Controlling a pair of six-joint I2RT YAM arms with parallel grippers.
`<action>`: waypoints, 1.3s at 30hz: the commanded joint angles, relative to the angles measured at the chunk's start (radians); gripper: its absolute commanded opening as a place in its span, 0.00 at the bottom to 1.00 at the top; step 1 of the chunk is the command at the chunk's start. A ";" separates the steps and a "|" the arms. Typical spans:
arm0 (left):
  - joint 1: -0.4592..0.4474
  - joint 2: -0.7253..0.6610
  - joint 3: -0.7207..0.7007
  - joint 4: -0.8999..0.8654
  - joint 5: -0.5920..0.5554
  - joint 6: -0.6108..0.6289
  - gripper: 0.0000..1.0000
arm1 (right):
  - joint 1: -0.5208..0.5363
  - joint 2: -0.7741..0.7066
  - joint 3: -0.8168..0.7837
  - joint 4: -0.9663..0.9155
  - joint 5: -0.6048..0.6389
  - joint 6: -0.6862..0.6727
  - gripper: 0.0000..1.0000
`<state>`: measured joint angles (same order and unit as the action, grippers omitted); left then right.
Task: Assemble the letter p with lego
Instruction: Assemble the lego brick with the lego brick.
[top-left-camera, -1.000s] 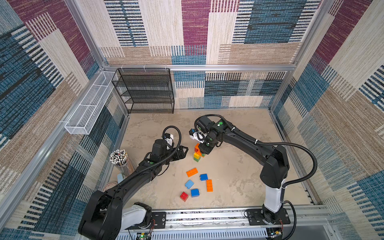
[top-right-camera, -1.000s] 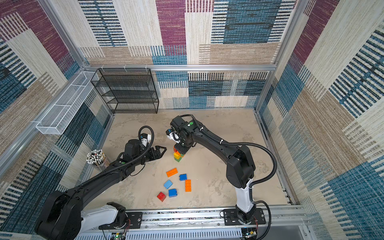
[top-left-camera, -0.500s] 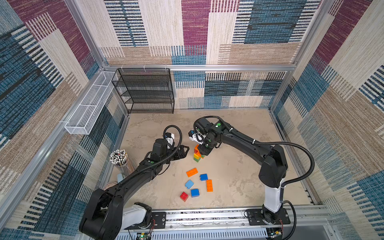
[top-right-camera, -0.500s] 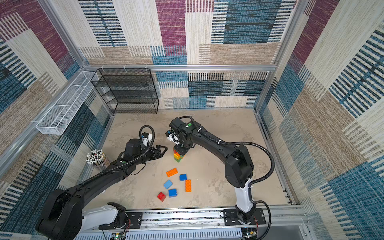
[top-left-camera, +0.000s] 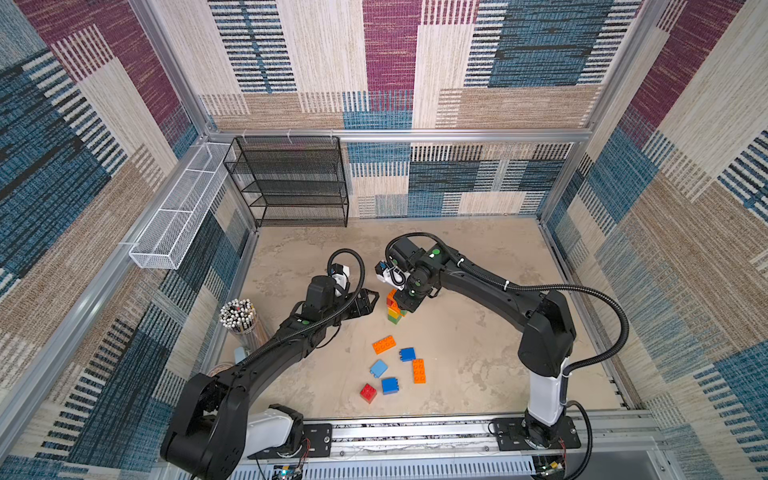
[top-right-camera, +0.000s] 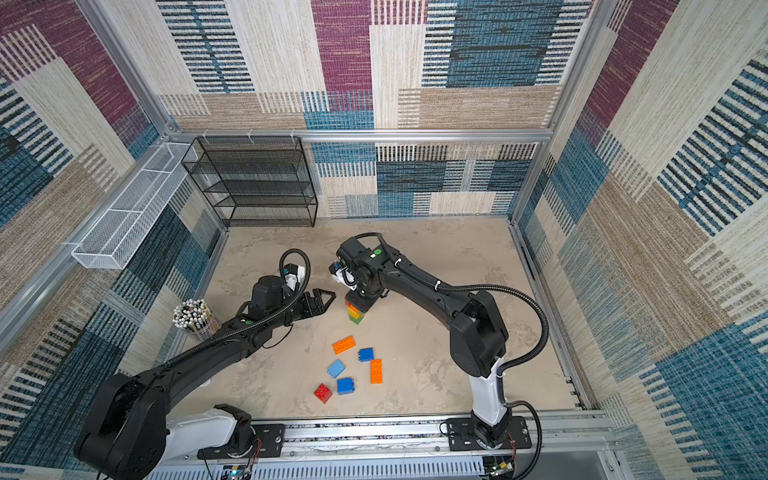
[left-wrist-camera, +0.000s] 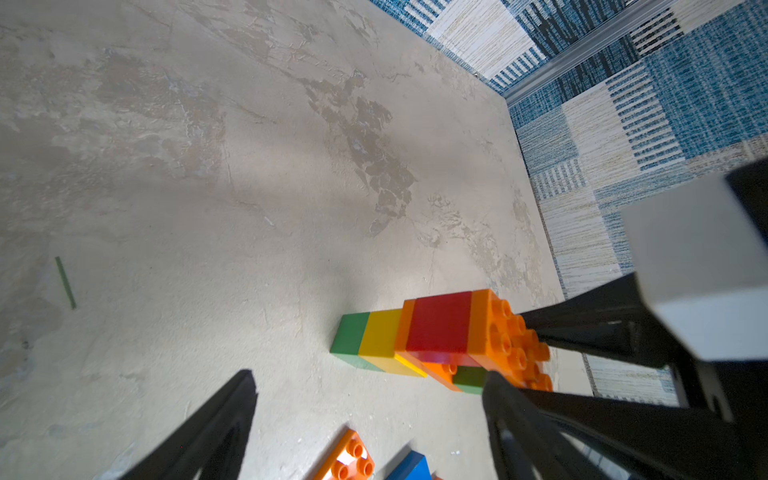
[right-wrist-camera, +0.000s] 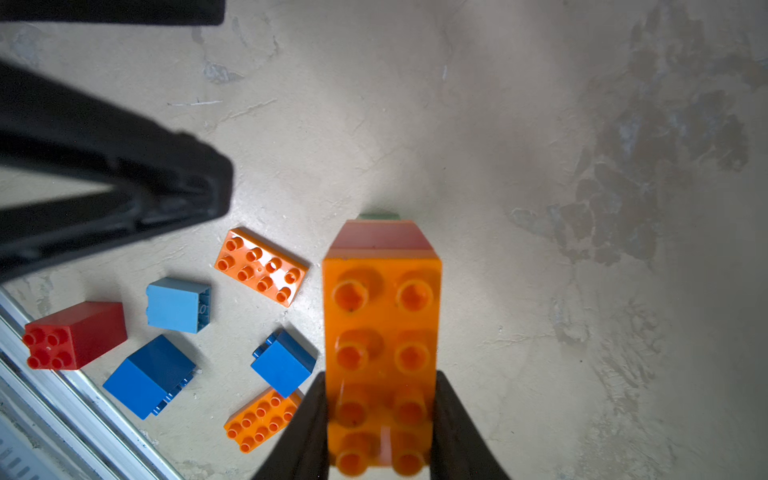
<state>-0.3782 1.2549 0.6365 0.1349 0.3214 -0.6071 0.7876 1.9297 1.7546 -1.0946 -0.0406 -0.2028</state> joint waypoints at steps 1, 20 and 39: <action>-0.005 0.006 0.015 0.035 0.018 -0.004 0.87 | 0.002 -0.010 -0.014 -0.023 0.022 0.017 0.16; -0.016 0.026 0.021 0.042 0.016 -0.003 0.87 | 0.013 -0.039 -0.028 -0.023 0.033 0.003 0.16; -0.024 0.031 0.021 0.042 0.007 -0.003 0.87 | 0.014 -0.058 -0.051 -0.018 0.033 0.039 0.17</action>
<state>-0.4011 1.2831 0.6506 0.1452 0.3210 -0.6071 0.7994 1.8751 1.7077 -1.1194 -0.0040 -0.1814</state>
